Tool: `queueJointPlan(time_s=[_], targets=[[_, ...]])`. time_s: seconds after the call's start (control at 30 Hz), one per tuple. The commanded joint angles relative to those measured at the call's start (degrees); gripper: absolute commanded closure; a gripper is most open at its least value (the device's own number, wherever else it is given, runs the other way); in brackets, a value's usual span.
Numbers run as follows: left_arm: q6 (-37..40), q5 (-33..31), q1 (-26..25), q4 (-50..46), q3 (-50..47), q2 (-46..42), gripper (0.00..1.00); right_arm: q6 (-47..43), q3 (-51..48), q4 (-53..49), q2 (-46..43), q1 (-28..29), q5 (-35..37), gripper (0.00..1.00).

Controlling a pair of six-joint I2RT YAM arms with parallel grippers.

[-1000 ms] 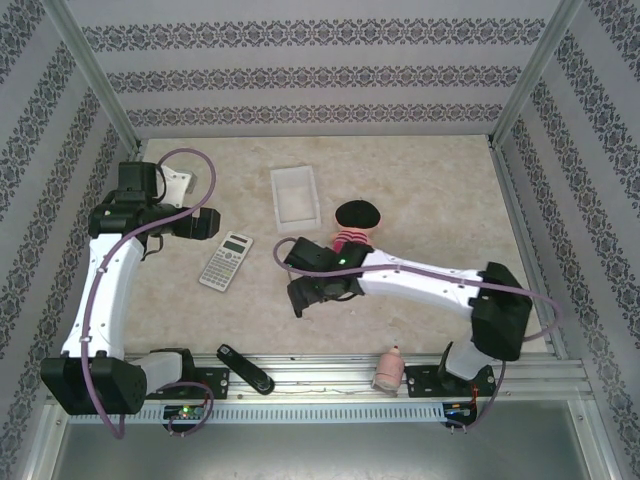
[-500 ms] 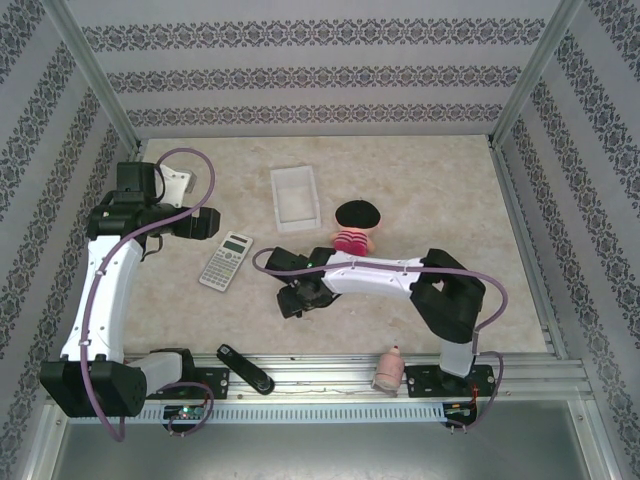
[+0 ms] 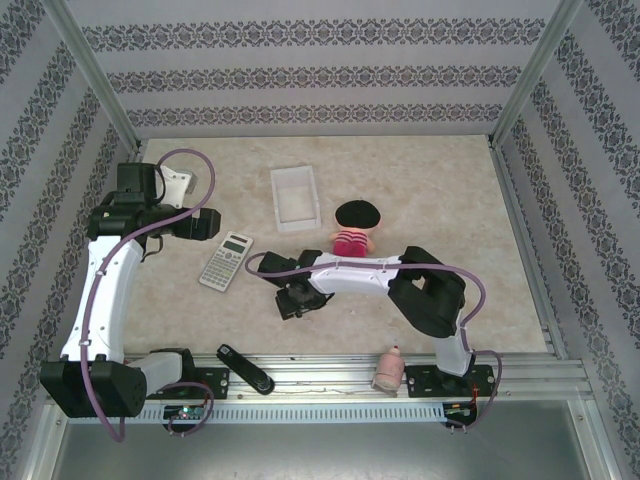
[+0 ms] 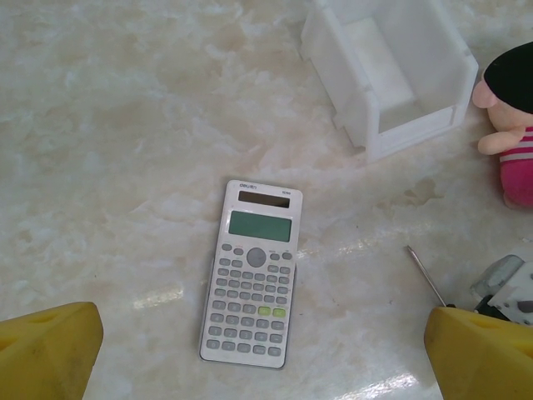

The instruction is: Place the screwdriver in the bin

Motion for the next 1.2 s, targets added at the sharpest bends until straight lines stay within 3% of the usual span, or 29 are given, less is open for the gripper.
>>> queueJointPlan(time_s=[0.0, 0.13, 0.2, 0.5, 0.73, 1.17], targets=[[1.3, 1.9, -0.2, -2.1, 0.1, -0.8, 0.01, 1.1, 1.5, -1.8, 1.5, 0.5, 2.2, 0.43], [0.4, 3.0, -0.2, -1.8, 0.2, -0.7, 0.01, 1.7, 1.4, -2.6, 2.0, 0.5, 3.0, 0.44], [-0.1, 3.8, -0.3, -1.8, 0.5, -0.5, 0.01, 1.5, 1.0, -2.5, 1.9, 0.6, 3.1, 0.49], [0.0, 3.6, -0.4, -1.3, -0.1, -1.0, 0.01, -2.3, 2.0, -2.6, 2.7, 1.8, 3.2, 0.51], [-0.8, 4.3, -0.5, -0.6, 0.4, -0.9, 0.01, -2.4, 4.4, -4.2, 5.1, 2.5, 2.3, 0.66], [0.7, 3.9, -0.7, -2.5, 2.6, -1.3, 0.01, -2.1, 3.1, -4.4, 3.0, 2.4, 4.1, 0.80]])
